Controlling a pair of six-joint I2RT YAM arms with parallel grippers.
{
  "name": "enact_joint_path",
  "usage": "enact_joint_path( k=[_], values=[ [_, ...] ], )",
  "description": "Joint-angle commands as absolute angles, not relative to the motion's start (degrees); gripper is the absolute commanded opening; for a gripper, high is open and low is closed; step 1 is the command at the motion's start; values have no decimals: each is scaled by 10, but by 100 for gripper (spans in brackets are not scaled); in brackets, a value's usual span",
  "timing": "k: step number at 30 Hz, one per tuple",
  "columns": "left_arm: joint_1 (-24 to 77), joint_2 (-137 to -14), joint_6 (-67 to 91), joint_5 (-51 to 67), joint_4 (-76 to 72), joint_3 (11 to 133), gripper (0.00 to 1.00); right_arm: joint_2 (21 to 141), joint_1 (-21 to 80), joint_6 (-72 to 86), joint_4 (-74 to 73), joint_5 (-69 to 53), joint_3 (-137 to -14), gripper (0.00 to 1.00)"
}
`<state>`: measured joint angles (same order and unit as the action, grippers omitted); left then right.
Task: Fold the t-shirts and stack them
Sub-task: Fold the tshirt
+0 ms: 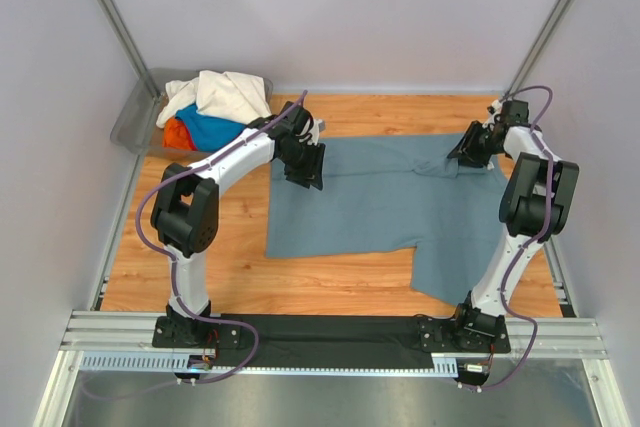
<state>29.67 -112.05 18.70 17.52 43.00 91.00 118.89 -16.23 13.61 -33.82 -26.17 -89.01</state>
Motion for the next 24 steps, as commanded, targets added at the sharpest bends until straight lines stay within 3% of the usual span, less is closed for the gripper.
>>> enact_joint_path(
  k=[1, 7, 8, 10, 11, 18, 24],
  values=[
    [300, -1086, 178, 179, 427, 911, 49, 1178, -157, 135, -327, -278, -894, 40],
    [300, -1091, 178, 183, 425, 917, 49, 1147, -157, 188, -323, -275, -852, 31],
    [300, -1091, 178, 183, 425, 917, 49, 1145, -157, 200, -323, -274, -849, 26],
    [299, -1090, 177, 184, 425, 917, 49, 1146, -163, 252, -330, -277, -854, 5],
    [299, -1090, 176, 184, 424, 917, 49, 1147, -163, 274, -330, -283, -857, 0],
    [294, -1077, 176, 183, 413, 897, 49, 1110, -173, 480, -385, -253, -836, 0],
    [287, -1063, 178, 190, 397, 872, 49, 1085, -179, 650, -395, -256, -746, 0]
  ],
)
